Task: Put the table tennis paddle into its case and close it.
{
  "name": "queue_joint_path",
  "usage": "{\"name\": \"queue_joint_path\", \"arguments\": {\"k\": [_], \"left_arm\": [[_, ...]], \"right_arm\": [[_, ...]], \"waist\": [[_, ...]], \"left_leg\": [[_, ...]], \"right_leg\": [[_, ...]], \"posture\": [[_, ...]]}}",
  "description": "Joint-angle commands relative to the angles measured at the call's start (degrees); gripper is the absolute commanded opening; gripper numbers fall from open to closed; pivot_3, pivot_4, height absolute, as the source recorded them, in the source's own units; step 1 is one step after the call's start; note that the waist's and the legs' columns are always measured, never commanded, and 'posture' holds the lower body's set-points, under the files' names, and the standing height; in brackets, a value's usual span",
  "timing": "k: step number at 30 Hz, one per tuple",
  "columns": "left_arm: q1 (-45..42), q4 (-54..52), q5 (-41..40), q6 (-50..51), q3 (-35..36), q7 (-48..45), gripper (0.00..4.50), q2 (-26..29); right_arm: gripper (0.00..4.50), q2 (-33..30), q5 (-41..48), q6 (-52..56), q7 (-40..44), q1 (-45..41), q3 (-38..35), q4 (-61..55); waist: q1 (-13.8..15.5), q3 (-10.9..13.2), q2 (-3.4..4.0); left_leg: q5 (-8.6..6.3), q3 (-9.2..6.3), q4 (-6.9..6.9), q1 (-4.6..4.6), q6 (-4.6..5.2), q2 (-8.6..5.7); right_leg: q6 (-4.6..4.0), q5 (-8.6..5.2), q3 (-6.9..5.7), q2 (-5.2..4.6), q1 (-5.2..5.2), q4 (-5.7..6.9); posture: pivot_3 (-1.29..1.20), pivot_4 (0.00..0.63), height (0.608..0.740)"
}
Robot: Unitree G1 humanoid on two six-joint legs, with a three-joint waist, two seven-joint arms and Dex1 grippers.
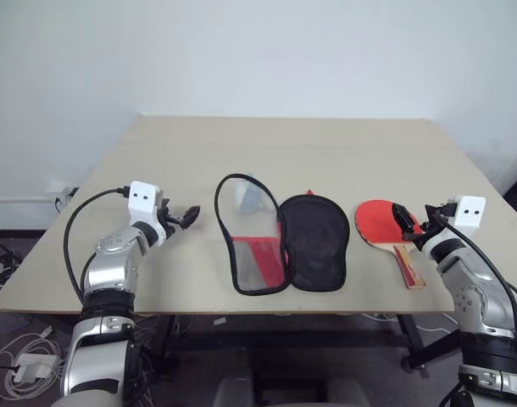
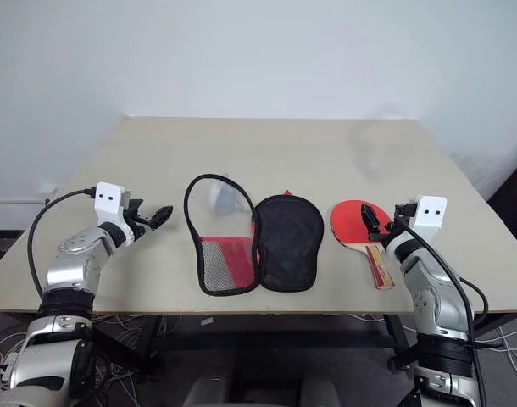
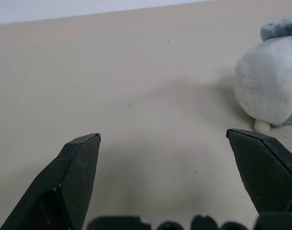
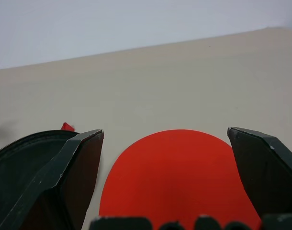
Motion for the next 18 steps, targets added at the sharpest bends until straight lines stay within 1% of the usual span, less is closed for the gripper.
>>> {"name": "queue_joint_path", "arguments": {"k": [1, 7, 14, 18], "left_arm": [[-2.38, -0.49, 0.07, -1.18, -0.07, -0.43, 4.50, 0.46], [-2.08, -2.06, -0.52, -0.18, 0.54, -0.36, 4.50, 1.36], [1.41, -9.66, -3.53, 3.98, 3.05, -1.08, 4.50, 2.39], [2.32, -13.89, -7.47, 8.85, 4.70, -3.33, 4.50, 3.15]], "right_arm": [[4.48, 0.37, 0.29, -1.38, -0.55, -0.58, -1.10, -3.05], [4.48, 0.77, 0.30, -1.12, -0.44, -1.03, -0.60, -2.61], [4.48, 1.00, -0.68, -1.47, 0.65, -2.25, 1.28, -0.93], [4.48, 0.48, -0.87, -1.69, 0.77, -3.57, 1.27, -0.14]], "waist": [[0.00, 0.00, 0.00], [0.00, 0.00, 0.00], [-0.03, 0.00, 0.00], [-0.03, 0.00, 0.00]], "left_leg": [[0.00, 0.00, 0.00, 0.00, 0.00, 0.00], [0.00, 0.00, 0.00, 0.00, 0.00, 0.00], [0.00, 0.00, -0.01, 0.00, 0.00, 0.00], [0.00, 0.00, -0.01, 0.00, 0.00, 0.00]], "right_leg": [[0.00, 0.00, 0.00, 0.00, -0.01, 0.00], [0.00, 0.00, 0.00, 0.00, -0.01, 0.00], [0.00, 0.00, 0.00, 0.00, -0.01, 0.00], [0.00, 0.00, 0.00, 0.00, -0.01, 0.01]], "posture": [[0.00, 0.000, 0.740], [0.00, 0.000, 0.740], [0.00, 0.000, 0.740], [0.00, 0.000, 0.740]]}}
